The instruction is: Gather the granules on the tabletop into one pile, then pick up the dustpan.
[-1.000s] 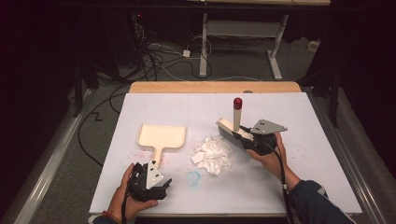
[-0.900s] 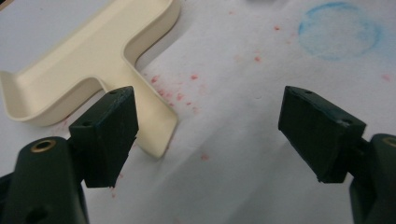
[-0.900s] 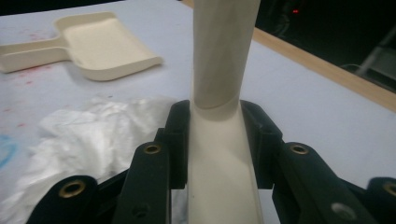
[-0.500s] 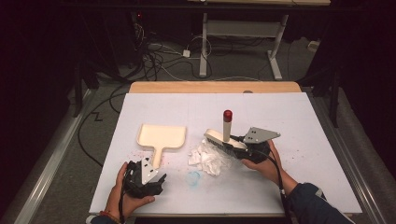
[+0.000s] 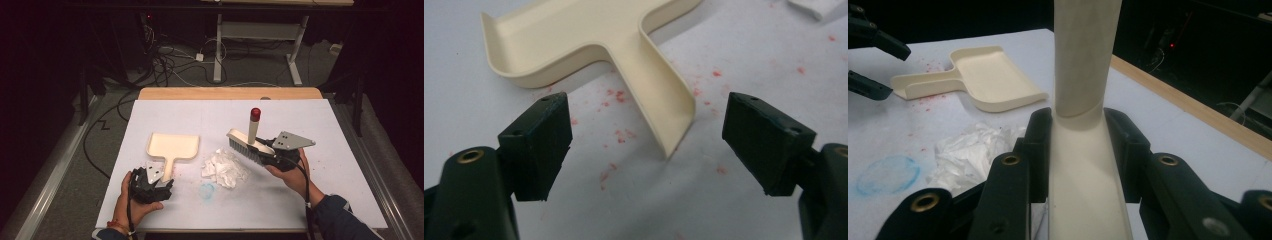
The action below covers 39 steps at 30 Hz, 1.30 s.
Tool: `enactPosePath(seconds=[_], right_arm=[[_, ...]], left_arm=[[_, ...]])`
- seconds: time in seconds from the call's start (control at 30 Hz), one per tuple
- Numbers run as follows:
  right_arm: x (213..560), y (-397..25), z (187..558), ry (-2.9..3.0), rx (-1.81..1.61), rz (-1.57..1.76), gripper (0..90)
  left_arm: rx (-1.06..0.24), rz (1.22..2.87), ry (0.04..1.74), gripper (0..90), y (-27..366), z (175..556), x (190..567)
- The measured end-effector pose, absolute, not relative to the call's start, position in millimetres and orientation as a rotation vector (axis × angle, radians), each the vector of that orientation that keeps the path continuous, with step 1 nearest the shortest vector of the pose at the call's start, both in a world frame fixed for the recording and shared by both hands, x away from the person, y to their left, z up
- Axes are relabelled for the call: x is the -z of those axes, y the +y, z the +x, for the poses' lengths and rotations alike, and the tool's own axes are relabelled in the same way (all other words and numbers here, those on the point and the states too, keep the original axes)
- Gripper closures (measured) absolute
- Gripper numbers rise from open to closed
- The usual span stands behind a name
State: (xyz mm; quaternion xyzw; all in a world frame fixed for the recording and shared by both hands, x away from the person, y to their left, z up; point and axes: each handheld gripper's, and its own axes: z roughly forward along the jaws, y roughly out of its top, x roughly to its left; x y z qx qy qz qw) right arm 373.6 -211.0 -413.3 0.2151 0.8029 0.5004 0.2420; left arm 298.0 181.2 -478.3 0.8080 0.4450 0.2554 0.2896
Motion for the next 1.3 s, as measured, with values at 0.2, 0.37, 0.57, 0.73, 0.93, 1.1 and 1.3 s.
enactPosePath(seconds=[0.2,0.37,0.57,0.73,0.93,1.1,1.3], right_arm=[[407,-221,373,2.17,-1.392,0.593,68.2],[403,-229,370,2.157,-1.387,0.595,68.2],[398,-237,367,2.137,-1.413,0.578,68.2],[397,-241,368,2.13,-1.409,0.593,68.2],[397,-242,370,2.131,-1.398,0.599,68.2],[396,-243,370,2.128,-1.402,0.601,68.1],[397,-243,370,2.134,-1.399,0.605,68.3]], left_arm=[[-0.667,2.141,1.225,18.9,183,310,478],[-0.629,2.168,1.239,18.9,183,316,479],[-0.555,2.153,1.256,19.2,185,324,477],[-0.505,2.161,1.286,18.0,186,333,481],[-0.482,2.161,1.303,18.5,181,344,485],[-0.453,2.131,1.318,19.0,184,350,487],[-0.429,2.128,1.285,27.2,184,350,487]])
